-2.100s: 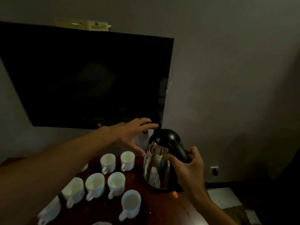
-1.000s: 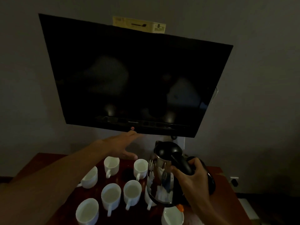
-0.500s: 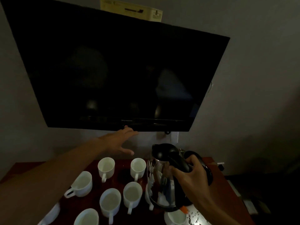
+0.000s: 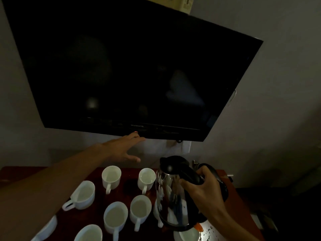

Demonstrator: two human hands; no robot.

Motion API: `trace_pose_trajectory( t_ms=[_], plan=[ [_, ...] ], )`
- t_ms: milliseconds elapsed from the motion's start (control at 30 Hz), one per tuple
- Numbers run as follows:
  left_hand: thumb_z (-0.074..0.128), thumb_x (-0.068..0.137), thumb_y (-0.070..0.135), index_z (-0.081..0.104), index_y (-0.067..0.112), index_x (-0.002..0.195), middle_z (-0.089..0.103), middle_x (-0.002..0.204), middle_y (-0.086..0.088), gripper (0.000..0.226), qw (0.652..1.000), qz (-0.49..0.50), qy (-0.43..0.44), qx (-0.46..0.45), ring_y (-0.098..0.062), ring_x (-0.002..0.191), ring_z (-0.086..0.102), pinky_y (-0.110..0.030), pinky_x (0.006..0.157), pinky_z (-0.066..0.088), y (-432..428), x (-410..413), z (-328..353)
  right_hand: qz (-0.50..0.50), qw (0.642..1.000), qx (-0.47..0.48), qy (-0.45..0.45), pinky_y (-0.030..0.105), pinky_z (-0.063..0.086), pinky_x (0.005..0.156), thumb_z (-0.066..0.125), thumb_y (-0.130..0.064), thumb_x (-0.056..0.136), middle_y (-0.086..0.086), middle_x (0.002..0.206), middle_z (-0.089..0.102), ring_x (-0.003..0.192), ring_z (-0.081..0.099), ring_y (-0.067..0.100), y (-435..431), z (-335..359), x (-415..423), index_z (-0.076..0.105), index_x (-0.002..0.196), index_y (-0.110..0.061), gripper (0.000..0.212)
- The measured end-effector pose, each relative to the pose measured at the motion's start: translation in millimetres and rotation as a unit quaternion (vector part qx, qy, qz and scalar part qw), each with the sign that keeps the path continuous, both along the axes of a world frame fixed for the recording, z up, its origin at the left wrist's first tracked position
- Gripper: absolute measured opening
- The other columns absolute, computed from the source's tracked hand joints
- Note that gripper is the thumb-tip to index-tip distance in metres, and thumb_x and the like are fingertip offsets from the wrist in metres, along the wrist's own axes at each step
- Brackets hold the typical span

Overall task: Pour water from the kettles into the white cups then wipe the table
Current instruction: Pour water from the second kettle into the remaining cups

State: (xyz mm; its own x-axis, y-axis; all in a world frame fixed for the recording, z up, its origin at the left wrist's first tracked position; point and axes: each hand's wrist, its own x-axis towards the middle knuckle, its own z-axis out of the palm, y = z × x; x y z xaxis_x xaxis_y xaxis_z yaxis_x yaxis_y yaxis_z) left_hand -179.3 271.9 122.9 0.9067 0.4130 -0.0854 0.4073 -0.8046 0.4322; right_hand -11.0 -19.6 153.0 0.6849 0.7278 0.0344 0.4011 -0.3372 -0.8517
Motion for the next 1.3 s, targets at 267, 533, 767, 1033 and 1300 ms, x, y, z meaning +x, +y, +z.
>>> trace_pose_trajectory(
  t_ms=[267, 533, 767, 1033, 1300],
  plan=[
    [0.063, 0.080, 0.071, 0.014, 0.049, 0.152, 0.012, 0.159, 0.016, 0.090, 1.000, 0.006, -0.005, -0.009, -0.016, 0.141, 0.033, -0.041, 0.107, 0.044, 15.5, -6.7, -9.7, 0.007, 1.000, -0.021, -0.002, 0.036, 0.063, 0.060, 0.087, -0.018, 0.076, 0.006, 0.087, 0.068, 0.070, 0.073, 0.016, 9.2, -2.6, -1.5, 0.054, 0.094, -0.014, 0.038],
    [0.060, 0.078, 0.076, 0.012, 0.052, 0.151, 0.014, 0.157, 0.019, 0.091, 1.000, 0.010, -0.011, -0.013, -0.014, 0.138, 0.034, -0.043, 0.106, 0.045, 19.7, -10.5, -19.5, 0.008, 0.999, -0.033, 0.000, 0.040, 0.064, 0.063, 0.087, -0.017, 0.076, 0.007, 0.089, 0.067, 0.072, 0.073, 0.020, 8.5, -3.8, 0.9, 0.054, 0.095, -0.015, 0.037],
    [0.063, 0.078, 0.073, 0.013, 0.053, 0.150, 0.014, 0.157, 0.019, 0.090, 1.000, 0.014, -0.016, -0.009, -0.014, 0.139, 0.034, -0.041, 0.106, 0.043, 21.7, -7.3, -20.7, 0.012, 0.999, -0.031, 0.018, 0.025, 0.060, 0.061, 0.087, -0.017, 0.076, 0.004, 0.090, 0.069, 0.073, 0.073, 0.010, 8.8, -1.4, 0.1, 0.056, 0.097, -0.017, 0.038],
    [0.063, 0.077, 0.075, 0.016, 0.055, 0.148, 0.018, 0.152, 0.024, 0.088, 0.999, 0.012, -0.025, -0.019, -0.013, 0.135, 0.037, -0.043, 0.106, 0.045, 20.4, -9.0, -19.7, 0.013, 0.999, -0.032, 0.022, 0.032, 0.062, 0.061, 0.087, -0.016, 0.076, 0.007, 0.091, 0.069, 0.072, 0.073, 0.016, 6.5, -2.7, -0.6, 0.056, 0.097, -0.013, 0.038],
    [0.065, 0.083, 0.065, 0.013, 0.043, 0.155, 0.010, 0.161, 0.014, 0.092, 1.000, 0.018, -0.001, 0.008, -0.018, 0.143, 0.030, -0.043, 0.110, 0.042, 13.5, -5.1, -11.4, 0.020, 0.999, -0.028, 0.010, 0.028, 0.061, 0.060, 0.086, -0.019, 0.076, 0.007, 0.089, 0.069, 0.071, 0.073, 0.016, 4.2, -3.7, -0.7, 0.055, 0.096, -0.014, 0.037]
  ],
)
